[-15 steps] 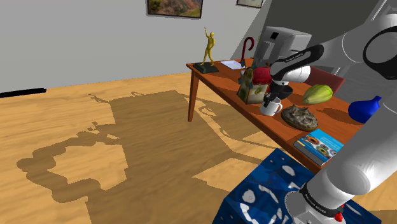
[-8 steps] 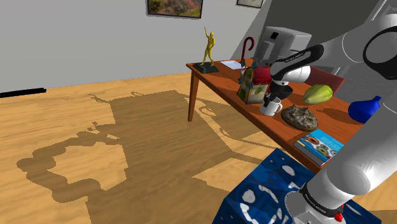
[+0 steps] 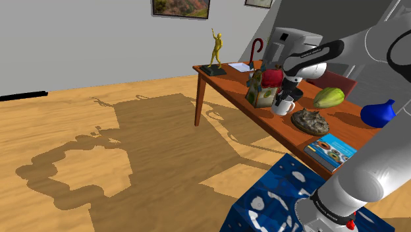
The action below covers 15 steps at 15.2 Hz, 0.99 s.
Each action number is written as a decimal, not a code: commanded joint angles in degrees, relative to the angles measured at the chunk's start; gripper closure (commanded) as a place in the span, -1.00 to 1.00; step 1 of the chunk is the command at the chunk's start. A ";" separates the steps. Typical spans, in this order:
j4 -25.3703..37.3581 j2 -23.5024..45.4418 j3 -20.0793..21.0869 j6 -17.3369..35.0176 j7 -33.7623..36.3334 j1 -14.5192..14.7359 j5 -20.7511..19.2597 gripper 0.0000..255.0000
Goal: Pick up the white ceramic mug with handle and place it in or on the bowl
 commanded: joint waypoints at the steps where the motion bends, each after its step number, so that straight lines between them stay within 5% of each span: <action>1: 0.74 -0.94 0.02 -1.56 0.41 -0.01 -0.61 1.00; 15: 7.40 -5.46 0.64 -12.24 2.51 0.06 -3.11 1.00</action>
